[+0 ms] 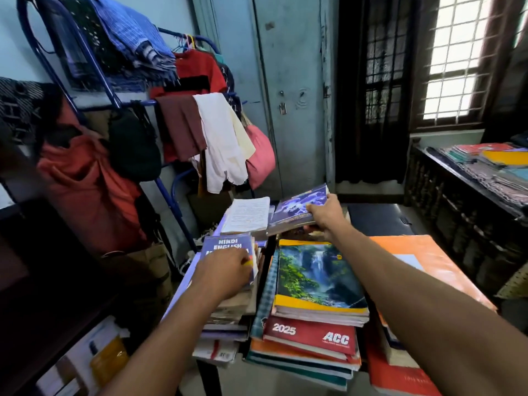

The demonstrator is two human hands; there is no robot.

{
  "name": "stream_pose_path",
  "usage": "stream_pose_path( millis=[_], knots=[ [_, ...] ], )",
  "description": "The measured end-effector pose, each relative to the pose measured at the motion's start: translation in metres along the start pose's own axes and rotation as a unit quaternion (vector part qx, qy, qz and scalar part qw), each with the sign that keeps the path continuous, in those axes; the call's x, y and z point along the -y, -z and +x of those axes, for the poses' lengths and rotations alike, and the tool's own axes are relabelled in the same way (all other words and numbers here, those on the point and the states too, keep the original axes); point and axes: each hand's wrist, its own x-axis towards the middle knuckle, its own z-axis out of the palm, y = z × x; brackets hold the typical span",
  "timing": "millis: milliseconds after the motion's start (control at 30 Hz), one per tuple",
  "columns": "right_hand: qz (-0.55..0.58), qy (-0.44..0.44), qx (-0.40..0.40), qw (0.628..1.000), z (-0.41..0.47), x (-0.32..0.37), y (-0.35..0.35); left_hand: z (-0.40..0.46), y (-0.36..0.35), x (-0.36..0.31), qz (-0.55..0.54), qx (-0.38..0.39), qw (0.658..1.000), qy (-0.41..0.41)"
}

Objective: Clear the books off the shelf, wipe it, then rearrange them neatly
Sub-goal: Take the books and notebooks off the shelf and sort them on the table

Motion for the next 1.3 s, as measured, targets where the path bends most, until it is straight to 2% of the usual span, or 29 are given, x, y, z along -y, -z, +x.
stream_pose_path(
  millis=[67, 167, 267, 333, 400, 433, 500, 567, 633, 733, 833, 900, 967, 1133, 1233, 1300],
  knots=[
    [-0.034, -0.007, -0.01, 0.999, 0.023, -0.01, -0.004, 0.003, -0.007, 0.001, 0.046, -0.026, 0.999, -0.016],
    [-0.102, -0.011, -0.045, 0.994, 0.045, -0.017, -0.002, 0.006, -0.007, 0.002, 0.046, -0.043, 0.998, -0.025],
    [-0.29, -0.058, -0.104, 0.95, 0.041, -0.015, -0.002, 0.006, -0.005, 0.004, 0.043, -0.018, 0.999, -0.016],
    [-0.373, -0.03, -0.127, 0.919, 0.021, -0.003, -0.009, 0.006, -0.003, 0.004, 0.023, -0.005, 1.0, -0.007],
    [-0.365, 0.038, -0.113, 0.923, -0.003, 0.013, -0.027, 0.006, 0.0, 0.01, -0.062, -0.013, 0.998, 0.004],
    [-0.343, 0.078, -0.08, 0.933, -0.017, 0.02, -0.041, 0.004, 0.001, 0.016, -0.126, -0.034, 0.991, 0.008],
    [-0.288, 0.163, 0.008, 0.944, -0.052, 0.033, -0.075, -0.003, 0.006, 0.035, -0.232, -0.133, 0.963, 0.011],
    [-0.248, 0.241, 0.108, 0.932, -0.101, 0.044, -0.117, -0.023, 0.015, 0.064, -0.297, -0.229, 0.926, 0.038],
    [-0.233, 0.297, 0.21, 0.902, -0.155, 0.052, -0.159, -0.055, 0.022, 0.1, -0.351, -0.297, 0.884, 0.09],
    [-0.202, 0.334, 0.335, 0.858, -0.234, 0.057, -0.226, -0.13, 0.028, 0.163, -0.382, -0.373, 0.825, 0.184],
    [-0.167, 0.354, 0.438, 0.809, -0.316, 0.05, -0.297, -0.227, 0.025, 0.233, -0.358, -0.463, 0.757, 0.29],
    [-0.14, 0.347, 0.52, 0.768, -0.385, 0.039, -0.351, -0.315, 0.017, 0.287, -0.319, -0.521, 0.693, 0.383],
    [-0.128, 0.31, 0.582, 0.741, -0.438, 0.023, -0.388, -0.389, 0.008, 0.326, -0.282, -0.54, 0.651, 0.454],
    [-0.111, 0.234, 0.7, 0.666, -0.548, -0.028, -0.455, -0.527, -0.02, 0.391, -0.211, -0.532, 0.584, 0.576],
    [-0.132, 0.242, 0.734, 0.621, -0.589, -0.042, -0.486, -0.561, -0.037, 0.424, -0.19, -0.515, 0.555, 0.625],
    [-0.15, 0.285, 0.737, 0.594, -0.61, -0.038, -0.512, -0.57, -0.046, 0.45, -0.185, -0.504, 0.54, 0.648]
  ],
)
